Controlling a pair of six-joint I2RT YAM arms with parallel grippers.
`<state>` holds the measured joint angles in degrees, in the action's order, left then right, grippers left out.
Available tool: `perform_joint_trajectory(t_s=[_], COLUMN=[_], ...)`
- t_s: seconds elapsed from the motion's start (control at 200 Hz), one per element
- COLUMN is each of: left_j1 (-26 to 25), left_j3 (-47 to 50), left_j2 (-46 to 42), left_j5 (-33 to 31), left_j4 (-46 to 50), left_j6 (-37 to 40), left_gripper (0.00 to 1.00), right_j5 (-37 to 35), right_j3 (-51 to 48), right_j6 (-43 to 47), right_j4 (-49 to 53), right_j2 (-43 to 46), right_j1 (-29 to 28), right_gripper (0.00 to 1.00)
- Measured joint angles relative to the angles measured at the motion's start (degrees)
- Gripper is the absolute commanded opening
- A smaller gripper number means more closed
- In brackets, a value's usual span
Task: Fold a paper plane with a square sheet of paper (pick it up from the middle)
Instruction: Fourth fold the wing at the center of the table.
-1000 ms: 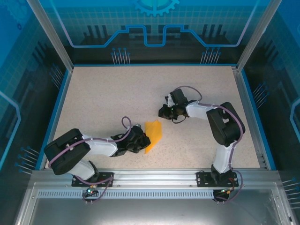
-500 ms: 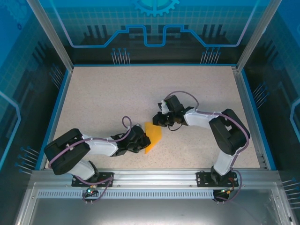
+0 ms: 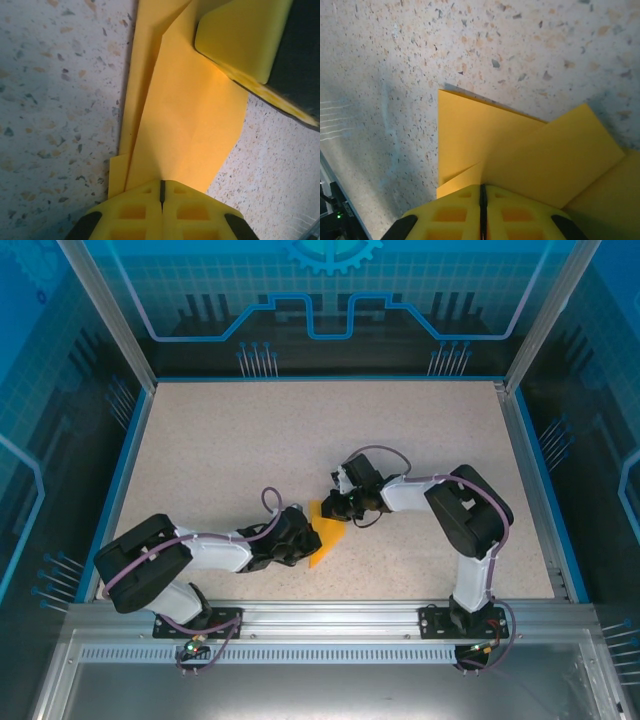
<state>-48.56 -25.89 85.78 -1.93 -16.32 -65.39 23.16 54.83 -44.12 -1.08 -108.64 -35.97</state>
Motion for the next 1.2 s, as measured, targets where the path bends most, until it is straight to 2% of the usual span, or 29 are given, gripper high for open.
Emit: perform_joint_trajectory(t_s=[0.14,0.3,0.45,0.685,0.97,1.2], left_j1=[0.0,0.0,0.4,5.6,5.7,5.6], left_j3=[-1.2,-3.0,-4.1,-4.4,-5.0,0.0], left_j2=[-0.7,-3.5,-8.2,-8.0,1.3,2.9], left_j5=[0.0,0.0,1.1,9.2,12.8,14.5], left_j4=[3.2,11.8,15.8,8.2,2.6,-4.1], left_j6=[1.4,4.2,6.5,7.3,5.0,2.3], left_gripper=[0.10,0.13,0.12,0.13,0.11,0.12], right_j5=[0.0,0.0,0.3,0.9,1.1,1.1], right_j3=[0.0,-0.2,-0.6,-1.2,-1.6,-1.6], right_j6=[0.0,0.0,-0.2,-0.9,-1.1,-1.1], right_j4=[0.0,-0.3,-1.2,-2.3,-3.0,-3.1], right_j2=[0.0,0.0,0.0,0.0,0.0,0.0], right_j1=[0.0,0.0,0.1,0.4,0.4,0.4], right_gripper=[0.09,0.09,0.09,0.09,0.09,0.09])
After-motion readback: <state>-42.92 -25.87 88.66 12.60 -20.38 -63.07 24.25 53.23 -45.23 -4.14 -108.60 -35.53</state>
